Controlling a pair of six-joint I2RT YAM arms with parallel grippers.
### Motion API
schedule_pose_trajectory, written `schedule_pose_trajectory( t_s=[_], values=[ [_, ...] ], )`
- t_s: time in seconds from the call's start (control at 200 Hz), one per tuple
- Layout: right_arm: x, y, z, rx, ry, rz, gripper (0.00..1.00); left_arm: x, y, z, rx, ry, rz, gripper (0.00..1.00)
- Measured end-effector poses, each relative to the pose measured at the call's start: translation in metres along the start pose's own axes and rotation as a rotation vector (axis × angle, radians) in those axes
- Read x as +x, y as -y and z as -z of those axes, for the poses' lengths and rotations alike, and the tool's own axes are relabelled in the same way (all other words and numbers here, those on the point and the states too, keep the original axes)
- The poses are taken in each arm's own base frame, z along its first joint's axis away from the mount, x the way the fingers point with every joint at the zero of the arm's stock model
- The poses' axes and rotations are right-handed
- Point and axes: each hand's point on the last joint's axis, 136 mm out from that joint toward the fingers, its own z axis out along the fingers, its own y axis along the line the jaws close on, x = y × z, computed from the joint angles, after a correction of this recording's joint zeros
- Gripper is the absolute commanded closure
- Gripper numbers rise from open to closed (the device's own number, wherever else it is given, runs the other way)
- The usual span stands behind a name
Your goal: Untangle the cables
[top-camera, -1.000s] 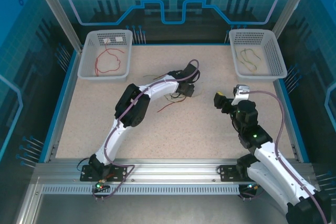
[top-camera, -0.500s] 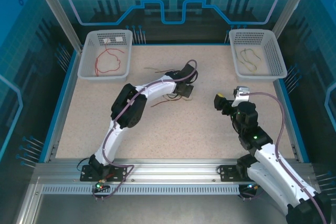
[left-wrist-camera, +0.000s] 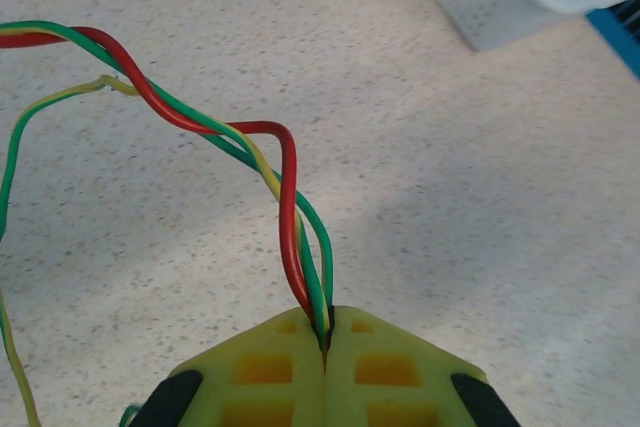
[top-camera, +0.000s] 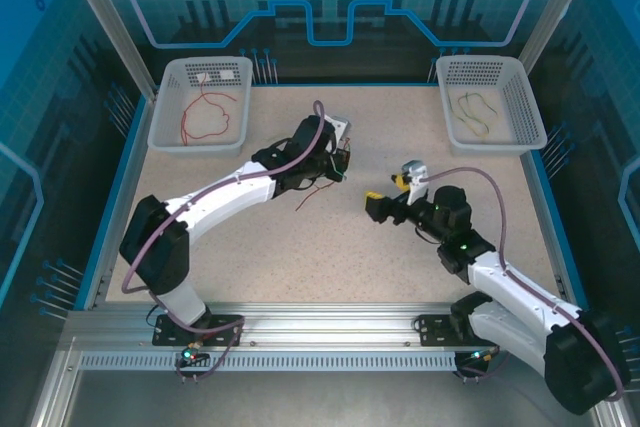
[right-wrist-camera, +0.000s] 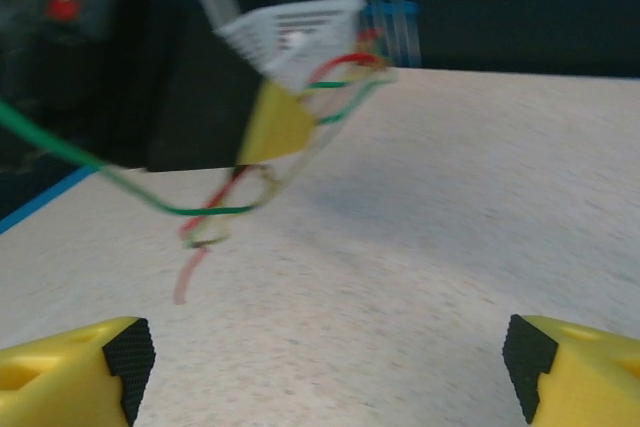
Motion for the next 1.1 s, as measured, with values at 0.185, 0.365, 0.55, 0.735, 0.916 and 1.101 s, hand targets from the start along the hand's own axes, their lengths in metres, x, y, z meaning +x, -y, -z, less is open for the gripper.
schedule_pose_trajectory(
  t_s=[0.185,0.365,0.55,0.735,0.916,1.101],
  values=[
    [-0.012,-0.044,-0.009,-0.149,0.054,0.139,0.03,0.003,0.012,0.004,0.078,-0.002,0.017,1.0],
    [-0.02,-0.047,-0.026,-0.133,0.079,0.185,0.21,0.001,0.023,0.007,0.135,-0.001,0.019,1.0],
    [-0.025,-0.036,-0.043,-0.072,0.085,0.204,0.81,-0.001,0.031,0.019,0.18,0.016,0.025,1.0],
    [-0.034,-0.021,-0.045,0.025,0.114,0.183,1.0,-0.004,0.027,0.04,0.186,0.061,0.03,1.0],
    [-0.043,-0.012,-0.039,0.09,0.144,0.172,1.0,-0.004,0.013,0.059,0.19,0.125,0.068,1.0],
    [-0.046,0.005,-0.024,0.178,0.159,0.157,1.0,-0.009,-0.011,0.074,0.185,0.194,0.13,1.0]
  ],
)
